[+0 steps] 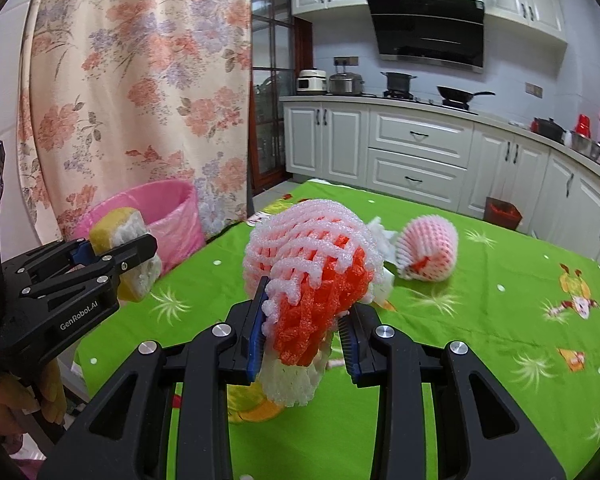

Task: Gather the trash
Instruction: 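Lift the sponge and foam net and carry them to the pink bin, then open both tools to drop the sponge and foam net into the bin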

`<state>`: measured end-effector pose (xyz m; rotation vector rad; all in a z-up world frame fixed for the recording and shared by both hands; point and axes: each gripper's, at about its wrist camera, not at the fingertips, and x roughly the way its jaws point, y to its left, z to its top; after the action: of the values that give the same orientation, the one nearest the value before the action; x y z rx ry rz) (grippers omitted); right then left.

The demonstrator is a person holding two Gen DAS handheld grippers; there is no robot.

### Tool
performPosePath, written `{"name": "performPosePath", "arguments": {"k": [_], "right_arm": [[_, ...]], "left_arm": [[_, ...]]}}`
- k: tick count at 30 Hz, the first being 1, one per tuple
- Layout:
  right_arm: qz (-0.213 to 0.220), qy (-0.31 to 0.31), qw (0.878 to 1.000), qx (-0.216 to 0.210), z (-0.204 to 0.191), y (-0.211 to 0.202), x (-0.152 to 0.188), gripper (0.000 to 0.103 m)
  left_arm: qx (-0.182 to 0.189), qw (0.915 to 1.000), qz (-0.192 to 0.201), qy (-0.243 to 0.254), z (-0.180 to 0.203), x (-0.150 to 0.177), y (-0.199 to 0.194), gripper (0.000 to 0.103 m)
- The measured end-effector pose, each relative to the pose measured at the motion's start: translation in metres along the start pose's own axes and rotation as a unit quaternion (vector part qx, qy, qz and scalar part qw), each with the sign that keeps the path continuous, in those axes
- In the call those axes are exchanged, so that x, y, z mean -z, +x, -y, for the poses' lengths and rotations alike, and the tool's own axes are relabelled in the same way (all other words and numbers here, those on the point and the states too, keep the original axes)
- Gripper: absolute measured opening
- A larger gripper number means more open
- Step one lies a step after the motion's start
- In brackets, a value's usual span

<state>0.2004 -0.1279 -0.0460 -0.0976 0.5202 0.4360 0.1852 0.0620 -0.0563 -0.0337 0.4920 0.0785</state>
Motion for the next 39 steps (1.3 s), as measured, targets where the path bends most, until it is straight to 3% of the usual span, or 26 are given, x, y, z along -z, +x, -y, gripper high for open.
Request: {"name": "performPosePath", "arguments": {"k": [21, 39], "right_arm": [[0.011, -0.076, 0.991, -0.110, -0.105, 0.091, -0.080, 0.032], [-0.019, -0.104, 0.979, -0.174, -0.173, 0.184, -0.118, 0.032]], "left_arm": [[-0.129, 0.9906, 0.032, -0.034, -0.136, -0.050, 0.030, 0.033], [-0.164, 0.9839, 0.003, -0.071, -0.222, -0.053, 0.080, 0.034]]}}
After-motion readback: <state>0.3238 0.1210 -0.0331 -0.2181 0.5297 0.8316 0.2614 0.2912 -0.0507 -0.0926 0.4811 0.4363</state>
